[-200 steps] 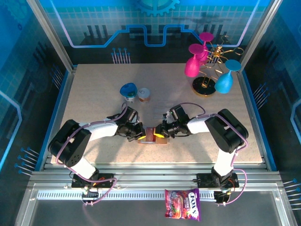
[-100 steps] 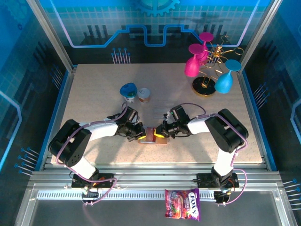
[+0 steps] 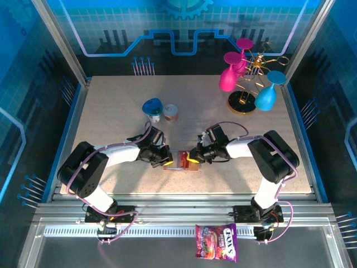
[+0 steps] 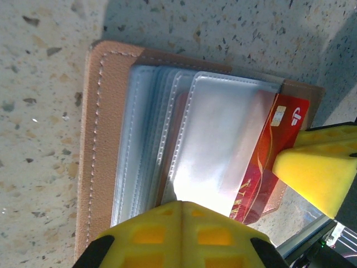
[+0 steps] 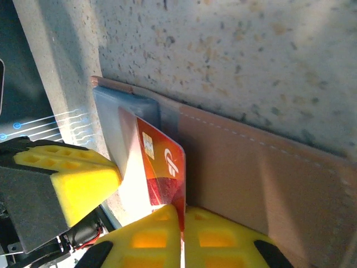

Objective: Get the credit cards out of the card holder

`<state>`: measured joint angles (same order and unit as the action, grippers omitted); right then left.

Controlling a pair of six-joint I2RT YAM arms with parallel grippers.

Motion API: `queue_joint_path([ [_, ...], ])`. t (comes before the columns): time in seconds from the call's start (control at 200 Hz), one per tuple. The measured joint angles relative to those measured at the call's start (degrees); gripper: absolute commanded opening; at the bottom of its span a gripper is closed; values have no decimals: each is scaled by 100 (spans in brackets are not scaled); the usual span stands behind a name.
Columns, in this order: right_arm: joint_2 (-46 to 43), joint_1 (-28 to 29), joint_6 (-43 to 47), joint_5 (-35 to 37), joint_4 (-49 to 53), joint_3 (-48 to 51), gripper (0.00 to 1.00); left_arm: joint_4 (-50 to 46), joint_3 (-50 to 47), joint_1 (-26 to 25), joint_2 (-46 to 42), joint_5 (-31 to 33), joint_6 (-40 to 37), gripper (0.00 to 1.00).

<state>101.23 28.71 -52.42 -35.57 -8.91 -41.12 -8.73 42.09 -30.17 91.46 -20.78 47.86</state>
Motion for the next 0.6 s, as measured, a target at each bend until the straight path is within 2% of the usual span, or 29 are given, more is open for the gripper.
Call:
queue_joint_path([
  [0.6, -380, -254, 605, 264, 894, 31, 9, -4, 0, 0, -7, 9, 2, 0],
])
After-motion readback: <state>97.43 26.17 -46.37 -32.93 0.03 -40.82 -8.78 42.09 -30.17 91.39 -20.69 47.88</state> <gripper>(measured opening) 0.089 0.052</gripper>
